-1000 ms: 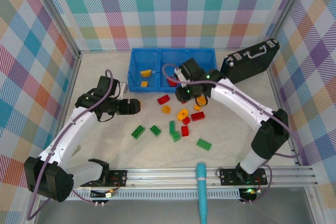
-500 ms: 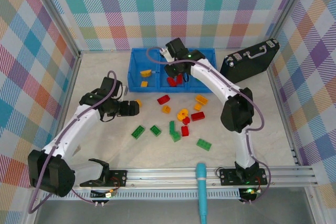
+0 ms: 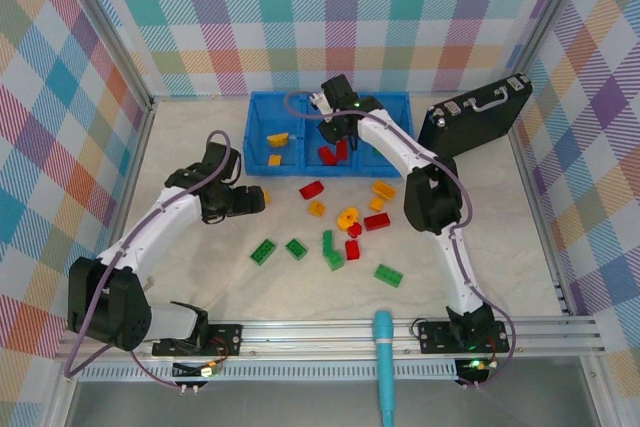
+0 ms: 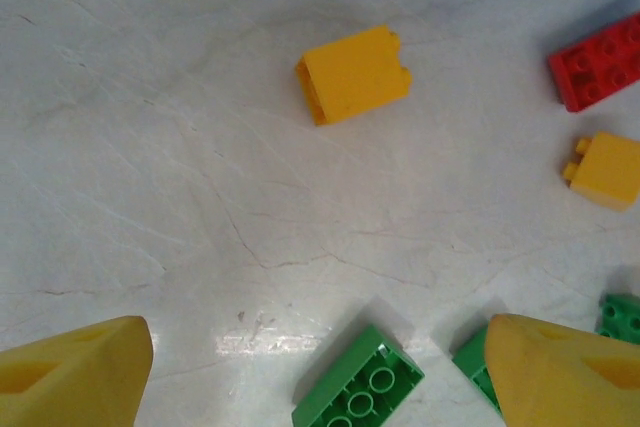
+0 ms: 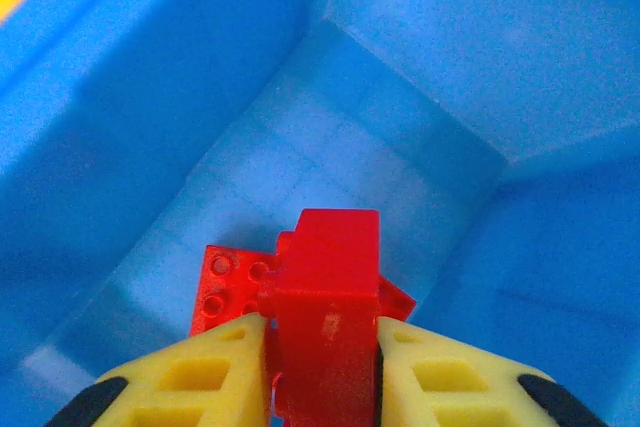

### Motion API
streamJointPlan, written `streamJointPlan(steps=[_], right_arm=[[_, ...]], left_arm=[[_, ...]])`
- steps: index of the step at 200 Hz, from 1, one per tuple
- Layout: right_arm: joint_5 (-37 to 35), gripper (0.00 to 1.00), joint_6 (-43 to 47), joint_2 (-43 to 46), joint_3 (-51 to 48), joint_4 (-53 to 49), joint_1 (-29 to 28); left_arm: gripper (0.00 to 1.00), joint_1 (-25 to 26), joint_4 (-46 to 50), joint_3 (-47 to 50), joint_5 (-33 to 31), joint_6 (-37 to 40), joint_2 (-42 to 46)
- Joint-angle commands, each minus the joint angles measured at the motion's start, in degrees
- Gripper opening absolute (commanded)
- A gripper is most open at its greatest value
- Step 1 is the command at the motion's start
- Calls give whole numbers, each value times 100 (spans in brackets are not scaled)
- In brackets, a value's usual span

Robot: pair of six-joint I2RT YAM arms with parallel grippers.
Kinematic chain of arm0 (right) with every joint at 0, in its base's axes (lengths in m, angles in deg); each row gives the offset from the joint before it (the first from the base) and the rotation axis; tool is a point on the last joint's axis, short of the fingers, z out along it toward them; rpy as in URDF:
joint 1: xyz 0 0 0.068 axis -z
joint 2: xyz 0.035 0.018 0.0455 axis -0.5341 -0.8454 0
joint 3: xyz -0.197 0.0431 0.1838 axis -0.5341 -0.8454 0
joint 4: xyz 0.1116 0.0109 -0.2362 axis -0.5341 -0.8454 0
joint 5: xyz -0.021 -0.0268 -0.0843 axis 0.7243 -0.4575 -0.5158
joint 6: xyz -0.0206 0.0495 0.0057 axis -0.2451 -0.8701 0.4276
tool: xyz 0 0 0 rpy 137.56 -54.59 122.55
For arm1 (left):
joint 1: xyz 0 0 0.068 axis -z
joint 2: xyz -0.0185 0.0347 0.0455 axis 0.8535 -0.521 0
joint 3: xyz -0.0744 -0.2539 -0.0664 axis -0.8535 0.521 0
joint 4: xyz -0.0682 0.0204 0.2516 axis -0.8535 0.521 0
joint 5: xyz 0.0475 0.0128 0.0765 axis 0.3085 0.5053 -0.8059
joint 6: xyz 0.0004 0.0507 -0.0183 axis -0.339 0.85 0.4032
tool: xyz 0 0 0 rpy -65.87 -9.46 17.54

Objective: Sort the legos into containers by color
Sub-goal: Place the lego in the container.

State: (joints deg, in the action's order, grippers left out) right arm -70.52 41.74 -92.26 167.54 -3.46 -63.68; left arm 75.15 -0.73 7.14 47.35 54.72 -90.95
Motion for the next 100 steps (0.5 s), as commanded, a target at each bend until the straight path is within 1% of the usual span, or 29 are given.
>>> streamJointPlan(steps=[1,26,52,75,100], right_arm=[[148,32,176,-116,243,139,-16],[157,39,225,-102,169,199,10],[314,47,177,137,72,271,11],[434,50,47,429,4,220,11],[486,52,-162,912,-341,226,11]], left_arm=[[86,-30,-207,-313,-231,-261,-118],[86,-30,-375,-366,-133,-378,-438],[86,-30,-544,-457,-137,-371,-753],[86,-30,-576,-673,-184,-210,-1101],[86,-30,-760,-842,-25,-253,-1494]])
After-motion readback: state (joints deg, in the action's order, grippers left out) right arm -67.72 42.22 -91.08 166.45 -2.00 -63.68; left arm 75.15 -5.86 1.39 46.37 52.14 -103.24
